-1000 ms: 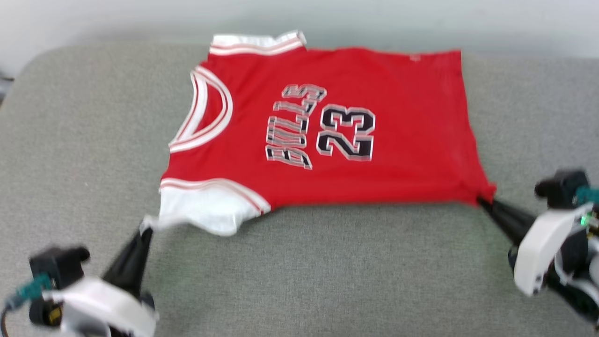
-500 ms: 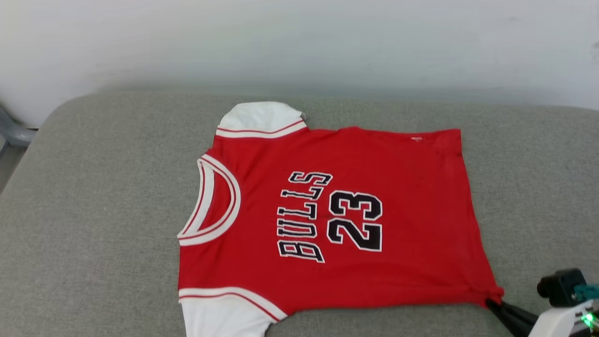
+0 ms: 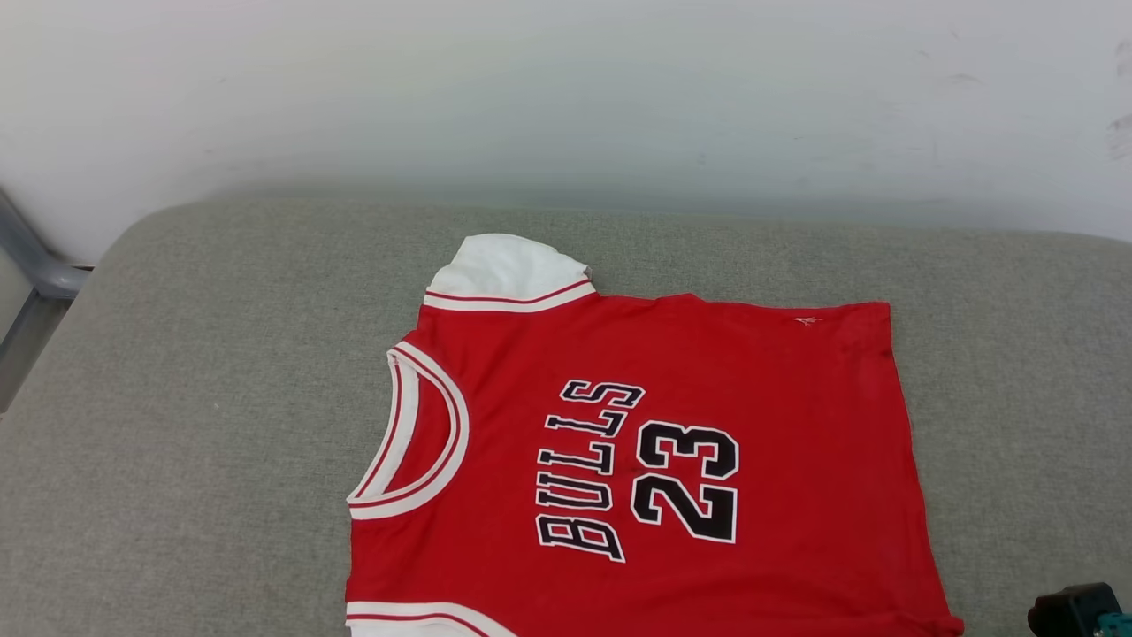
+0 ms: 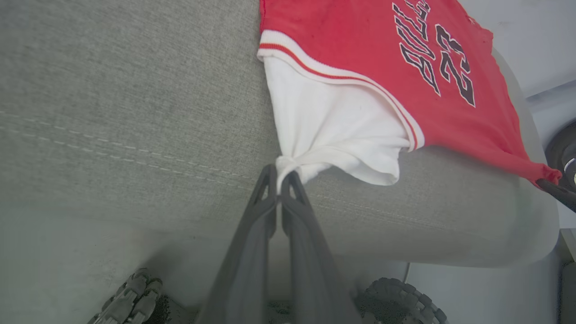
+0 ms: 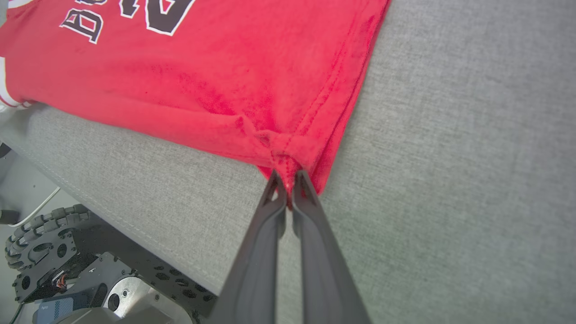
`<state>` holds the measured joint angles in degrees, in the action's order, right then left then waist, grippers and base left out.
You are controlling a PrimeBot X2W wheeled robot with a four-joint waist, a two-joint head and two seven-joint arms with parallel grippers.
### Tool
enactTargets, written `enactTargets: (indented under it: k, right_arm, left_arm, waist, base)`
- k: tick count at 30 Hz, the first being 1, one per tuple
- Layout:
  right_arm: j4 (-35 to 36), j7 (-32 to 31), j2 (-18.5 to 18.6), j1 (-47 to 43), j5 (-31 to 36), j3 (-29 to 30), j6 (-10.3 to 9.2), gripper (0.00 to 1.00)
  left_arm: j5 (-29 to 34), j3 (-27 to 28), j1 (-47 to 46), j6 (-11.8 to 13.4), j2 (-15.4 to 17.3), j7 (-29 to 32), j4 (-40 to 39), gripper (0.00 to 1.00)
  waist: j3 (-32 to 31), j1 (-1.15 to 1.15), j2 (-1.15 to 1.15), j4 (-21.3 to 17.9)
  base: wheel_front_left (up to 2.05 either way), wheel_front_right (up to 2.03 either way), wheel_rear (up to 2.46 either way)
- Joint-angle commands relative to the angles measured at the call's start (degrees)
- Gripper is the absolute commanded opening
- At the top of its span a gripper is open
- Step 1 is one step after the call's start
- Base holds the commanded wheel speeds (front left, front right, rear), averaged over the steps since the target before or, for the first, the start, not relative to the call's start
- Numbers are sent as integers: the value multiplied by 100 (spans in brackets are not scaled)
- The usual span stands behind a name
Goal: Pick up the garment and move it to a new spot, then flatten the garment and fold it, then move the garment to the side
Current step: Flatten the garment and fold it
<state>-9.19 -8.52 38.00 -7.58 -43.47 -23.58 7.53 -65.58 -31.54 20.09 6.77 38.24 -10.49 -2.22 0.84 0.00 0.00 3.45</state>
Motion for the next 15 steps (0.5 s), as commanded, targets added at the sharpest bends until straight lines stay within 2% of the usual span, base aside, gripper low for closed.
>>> enactTargets:
  k: [1,10,15]
  right_arm:
    - [35,15,-43,-52,42,44,-8,0]
    - [141,89,-359,228,114,340,-8,0]
    - [161,88,-421,485,135,319,-8,0]
  left_arm:
    - [60,16,-42,4,26,-48,-20,0]
    - [478,313,-761,62,284,-176,-107,0]
    - [640,429,-1296,-6,477,-33,-131,0]
  waist:
    - [-3,0,0,-14]
    - [36,0,0,-175]
    - [172,0,0,-323]
  base:
    - [0,0,0]
    - [0,0,0]
    - [0,0,0]
